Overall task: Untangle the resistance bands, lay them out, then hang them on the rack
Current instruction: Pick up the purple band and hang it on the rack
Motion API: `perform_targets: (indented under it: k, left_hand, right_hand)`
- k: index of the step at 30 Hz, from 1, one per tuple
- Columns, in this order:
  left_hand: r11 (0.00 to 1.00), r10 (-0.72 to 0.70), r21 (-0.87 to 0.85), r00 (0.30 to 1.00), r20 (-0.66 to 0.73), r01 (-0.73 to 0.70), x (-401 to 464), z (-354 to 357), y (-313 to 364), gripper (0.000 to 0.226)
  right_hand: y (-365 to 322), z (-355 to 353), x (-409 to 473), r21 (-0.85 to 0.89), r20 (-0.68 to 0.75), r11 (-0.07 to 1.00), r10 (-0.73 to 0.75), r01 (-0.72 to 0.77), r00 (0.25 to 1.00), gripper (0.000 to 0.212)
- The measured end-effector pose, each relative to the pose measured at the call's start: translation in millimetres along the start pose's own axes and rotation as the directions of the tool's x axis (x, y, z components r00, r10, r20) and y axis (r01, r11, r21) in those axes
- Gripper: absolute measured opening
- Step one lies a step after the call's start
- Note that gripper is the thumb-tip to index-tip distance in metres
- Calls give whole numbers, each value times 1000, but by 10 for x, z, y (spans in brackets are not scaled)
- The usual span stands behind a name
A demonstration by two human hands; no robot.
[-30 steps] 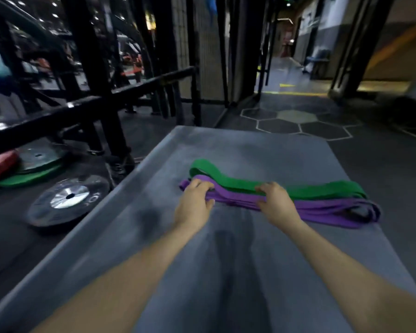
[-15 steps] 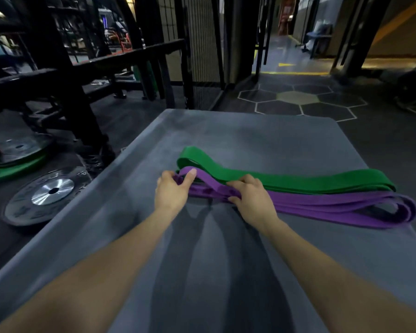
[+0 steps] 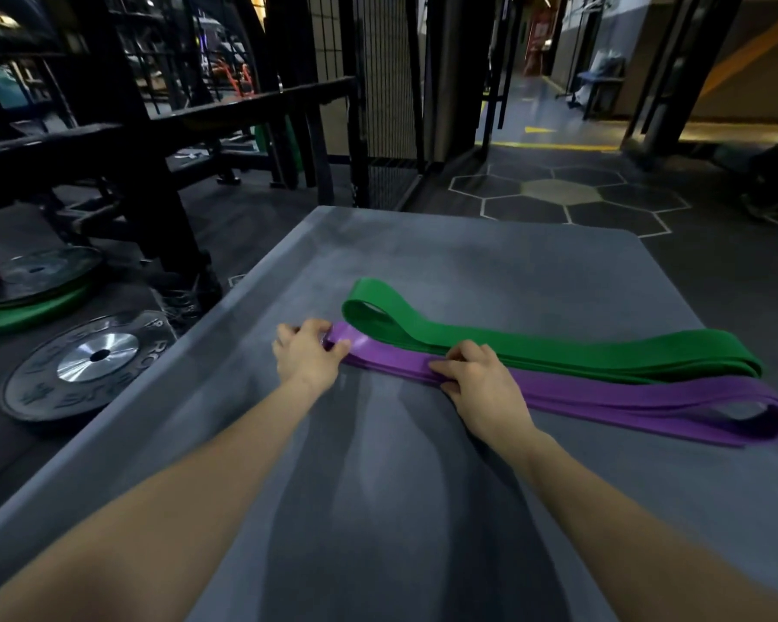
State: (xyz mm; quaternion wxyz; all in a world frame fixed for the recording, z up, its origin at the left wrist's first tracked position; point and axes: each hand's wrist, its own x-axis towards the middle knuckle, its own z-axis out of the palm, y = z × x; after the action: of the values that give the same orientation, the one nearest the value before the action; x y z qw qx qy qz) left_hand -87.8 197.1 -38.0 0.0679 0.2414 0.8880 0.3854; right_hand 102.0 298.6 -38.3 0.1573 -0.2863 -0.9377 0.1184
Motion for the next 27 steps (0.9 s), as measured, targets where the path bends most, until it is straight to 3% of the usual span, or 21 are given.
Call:
perform_targets:
  k: [3,7,11,13,17,21,27]
  left_hand:
    - [988,-86,-129,996,23,88,0,12,-3,51]
    - [977,-96,-179,991,94,112,53,-45,84,30]
    - [853,-184,-477,978,102,211,-11,-66,165,16]
    - [815,-145,-548,982,124,189,-82,-138,284,23]
    - [835,16,-548,993,117,51,-213,-333,694,28]
    - [885,149,-459,981,122,-77,-446,-367,1208,39]
    - [906,282,-374,943,178,-201,-826,-155,1908,36]
  right_hand:
    - [19,4,-12,2,-3,1000,-5,5,1000,38]
    - [21,-8,-46,19,12,1000,6,-6,1000,40]
    - [12,-55,-48,47,69,999,14,-17,998,41]
    - [-32,-122,-33,115,85,993,26,-36,996,40]
    - [-224,-392,11,365,-77,930,63,-30,995,47]
    - [-350,-730,-2,471,-131,882,84,-12,988,53]
    - [-160,-1098,-223,602,-295,792,335,-98,895,31]
